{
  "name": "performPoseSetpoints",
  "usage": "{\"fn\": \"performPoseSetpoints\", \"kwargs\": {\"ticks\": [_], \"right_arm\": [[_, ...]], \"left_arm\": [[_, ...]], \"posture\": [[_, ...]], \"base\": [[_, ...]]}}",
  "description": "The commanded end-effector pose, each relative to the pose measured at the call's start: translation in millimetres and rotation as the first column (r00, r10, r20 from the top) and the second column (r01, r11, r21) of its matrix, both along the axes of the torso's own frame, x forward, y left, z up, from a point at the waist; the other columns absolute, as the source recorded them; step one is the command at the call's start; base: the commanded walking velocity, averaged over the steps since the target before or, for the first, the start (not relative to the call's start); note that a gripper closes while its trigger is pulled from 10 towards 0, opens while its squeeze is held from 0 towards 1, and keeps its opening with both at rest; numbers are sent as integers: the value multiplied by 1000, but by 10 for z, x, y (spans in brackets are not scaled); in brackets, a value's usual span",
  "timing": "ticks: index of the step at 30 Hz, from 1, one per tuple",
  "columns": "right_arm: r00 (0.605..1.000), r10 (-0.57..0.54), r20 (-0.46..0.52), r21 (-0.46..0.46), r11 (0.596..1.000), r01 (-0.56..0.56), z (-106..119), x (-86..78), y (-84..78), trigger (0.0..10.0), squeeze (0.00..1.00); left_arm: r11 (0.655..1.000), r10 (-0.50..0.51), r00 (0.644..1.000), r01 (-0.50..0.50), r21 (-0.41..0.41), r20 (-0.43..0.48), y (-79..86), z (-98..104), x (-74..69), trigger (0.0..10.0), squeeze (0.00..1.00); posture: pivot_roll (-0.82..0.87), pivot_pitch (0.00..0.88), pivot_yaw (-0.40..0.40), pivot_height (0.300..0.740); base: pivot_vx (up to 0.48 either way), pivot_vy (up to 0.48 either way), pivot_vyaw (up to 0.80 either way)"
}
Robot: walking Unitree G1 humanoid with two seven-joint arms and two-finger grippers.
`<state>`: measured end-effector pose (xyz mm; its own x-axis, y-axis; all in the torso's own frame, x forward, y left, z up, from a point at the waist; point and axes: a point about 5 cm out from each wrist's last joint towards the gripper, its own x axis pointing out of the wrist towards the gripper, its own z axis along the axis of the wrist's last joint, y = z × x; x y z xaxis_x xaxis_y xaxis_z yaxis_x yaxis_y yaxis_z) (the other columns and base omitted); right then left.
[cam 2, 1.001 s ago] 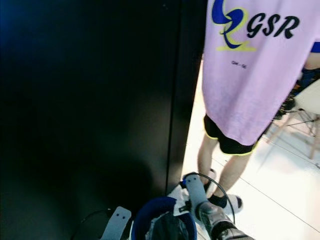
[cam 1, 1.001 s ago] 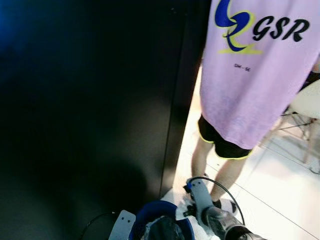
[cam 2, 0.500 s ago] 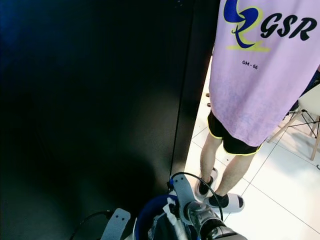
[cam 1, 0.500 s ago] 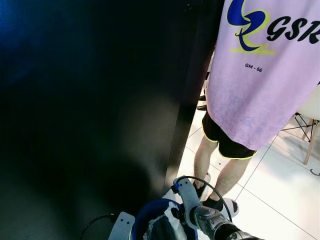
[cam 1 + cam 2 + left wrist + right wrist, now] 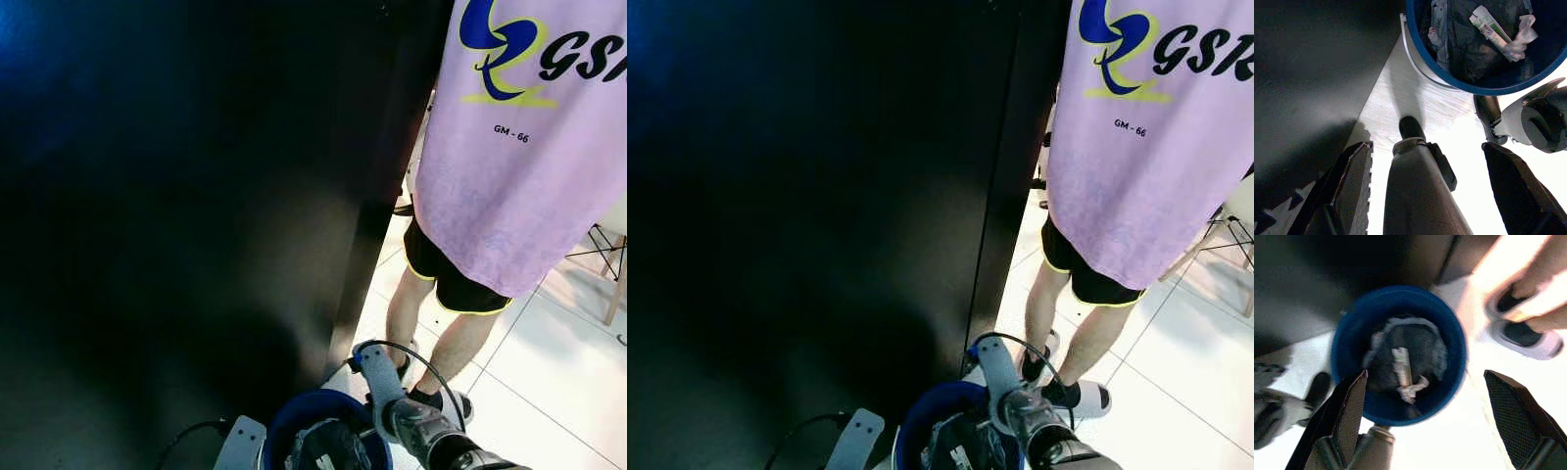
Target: Clean up the room
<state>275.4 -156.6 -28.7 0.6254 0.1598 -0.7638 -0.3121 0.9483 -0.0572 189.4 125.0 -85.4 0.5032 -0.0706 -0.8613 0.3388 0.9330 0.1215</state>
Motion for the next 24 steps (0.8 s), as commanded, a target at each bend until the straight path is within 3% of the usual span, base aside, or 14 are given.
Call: {"fn": "performPoseSetpoints", "kwargs": {"ticks": [1,2,4,6,8,9,11,12,13,16,18,20,24], "right_arm": [[1000,-28,-4,-8,1000,28,-27,-34,-50,10000,886],[999,-52,-2,-32,998,52,-45,-62,-129,10000,35],[991,-130,-19,-57,990,128,-113,-171,-299,10000,0],[991,-130,-19,-57,990,128,-113,-171,-299,10000,0],[974,-215,-77,-80,975,208,-250,-400,-468,10000,0],[974,-215,-77,-80,975,208,-250,-400,-468,10000,0],[942,-278,-189,-126,958,258,-463,-810,-620,10000,0],[931,-289,-221,-142,954,263,-516,-932,-652,10000,0],[931,-289,-221,-142,954,263,-516,-932,-652,10000,0],[898,-282,-337,-201,954,224,-685,-1371,-707,10000,0],[898,-282,-337,-201,954,224,-685,-1371,-707,10000,0],[888,-265,-376,-226,955,189,-733,-1526,-719,10000,0],[881,-264,-392,-236,955,181,-753,-1599,-725,10000,0]], "left_arm": [[1000,-6,1000,6,12,-12,21,-11,-19,10000,0],[1000,-4,1000,4,11,-16,20,-11,-19,10000,0],[1000,-3,1000,3,13,-25,22,-13,-21,10000,0],[1000,-3,1000,3,13,-25,22,-13,-21,10000,0],[1000,9,999,-9,18,-40,28,-18,-28,10000,0],[1000,9,999,-9,18,-40,28,-18,-28,10000,0],[1000,9,999,-8,23,-50,31,-20,-31,10000,0],[1000,7,999,-5,26,-51,32,-20,-30,10000,0],[1000,7,999,-5,26,-51,32,-20,-30,10000,0],[1000,3,999,-2,28,-52,32,-17,-25,10000,0],[1000,3,999,-2,28,-52,32,-17,-25,10000,0],[1000,-3,999,4,31,-53,32,-14,-19,10000,0],[999,-9,999,11,34,-54,33,-13,-16,10000,0]], "posture": [[77,12,-69,740],[75,4,-68,740],[70,0,-63,740],[70,0,-63,740],[61,0,-58,740],[61,0,-58,740],[61,0,-58,740],[61,0,-58,740],[61,0,-58,740],[54,0,-54,740],[54,0,-54,740],[55,0,-53,740],[55,0,-53,740]], "base": [[0,0,0],[0,0,0],[0,0,0],[0,0,0],[-322,0,0],[-322,0,0],[-480,0,0],[-480,0,0],[-480,0,0],[-480,0,0],[-480,0,0],[-480,0,0],[-480,0,0]]}}
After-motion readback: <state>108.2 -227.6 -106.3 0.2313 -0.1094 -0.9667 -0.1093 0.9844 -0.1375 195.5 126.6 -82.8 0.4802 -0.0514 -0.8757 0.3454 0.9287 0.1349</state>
